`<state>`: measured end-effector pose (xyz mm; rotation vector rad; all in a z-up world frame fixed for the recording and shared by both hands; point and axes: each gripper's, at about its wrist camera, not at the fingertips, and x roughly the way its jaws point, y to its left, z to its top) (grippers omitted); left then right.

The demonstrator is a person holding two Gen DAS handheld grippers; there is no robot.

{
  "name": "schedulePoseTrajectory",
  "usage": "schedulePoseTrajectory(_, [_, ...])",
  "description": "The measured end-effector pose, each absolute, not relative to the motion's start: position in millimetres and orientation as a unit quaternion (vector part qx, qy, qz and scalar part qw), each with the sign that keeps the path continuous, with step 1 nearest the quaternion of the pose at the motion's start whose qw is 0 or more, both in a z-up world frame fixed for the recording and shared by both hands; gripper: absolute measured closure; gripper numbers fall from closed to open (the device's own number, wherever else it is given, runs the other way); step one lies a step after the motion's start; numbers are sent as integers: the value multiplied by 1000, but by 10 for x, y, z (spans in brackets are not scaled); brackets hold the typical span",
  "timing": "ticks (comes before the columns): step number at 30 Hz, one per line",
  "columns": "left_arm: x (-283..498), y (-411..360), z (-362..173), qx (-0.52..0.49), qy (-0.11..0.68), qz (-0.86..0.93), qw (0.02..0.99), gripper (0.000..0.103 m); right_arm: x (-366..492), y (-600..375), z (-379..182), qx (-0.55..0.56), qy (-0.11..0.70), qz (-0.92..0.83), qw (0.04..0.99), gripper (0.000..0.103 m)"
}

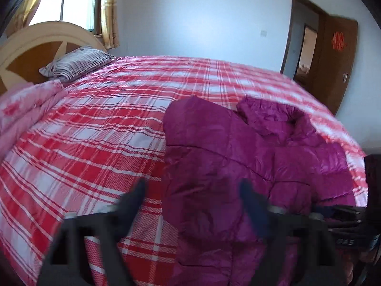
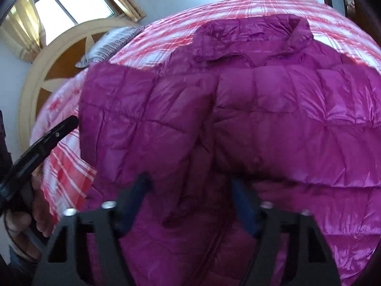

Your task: Fold large clothes

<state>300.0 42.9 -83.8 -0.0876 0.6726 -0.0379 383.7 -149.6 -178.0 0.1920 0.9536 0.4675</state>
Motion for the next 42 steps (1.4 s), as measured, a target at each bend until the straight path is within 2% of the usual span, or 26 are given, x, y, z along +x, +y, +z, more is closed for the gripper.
schedulePoseTrajectory(2, [2966, 446, -844, -40, 327, -15, 944, 16, 3790, -1449, -1718, 81, 449, 230, 860, 75])
schedulePoseTrajectory(3, [2972, 462, -860, -44, 332, -11, 942, 16, 3774, -1424, -1668, 74, 444, 229, 863, 81])
schedulePoseTrajectory(6, [2994, 507, -887, -62, 340, -18, 938, 16, 3709, -1407, -1490, 49, 424, 229, 875, 88])
schedulePoseTrajectory(11, [2992, 512, -802, -51, 326, 6, 944, 16, 3618, -1557, -1119, 18, 378, 213, 901, 89])
schedulePoseTrajectory(15, [3076, 441, -746, -27, 326, 22, 945, 16, 3671, -1859, -1051, 9, 368, 177, 913, 89])
schedulePoseTrajectory(25, [3478, 63, -733, 7, 350, 28, 936, 16, 3901, -2538, -1649, 56, 439, 123, 888, 89])
schedulePoseTrajectory(31, [3898, -251, -853, 58, 335, 30, 940, 16, 3929, -2747, -1802, 66, 447, 105, 886, 87])
schedulePoseTrajectory(34, [4130, -340, -1177, 111, 375, 65, 918, 16, 3906, -2732, -1759, 56, 446, 98, 888, 80])
schedulePoseTrajectory(36, [4146, -190, -1402, 110, 390, 93, 909, 16, 3853, -2771, -1644, 62, 437, 84, 894, 68])
schedulePoseTrajectory(39, [4069, 91, -1542, 79, 394, 112, 909, 16, 3690, -2818, -1336, 64, 383, 60, 920, 55])
schedulePoseTrajectory(42, [4034, 240, -1499, 18, 400, 90, 912, 16, 3678, -2732, -1112, 77, 347, 66, 932, 52])
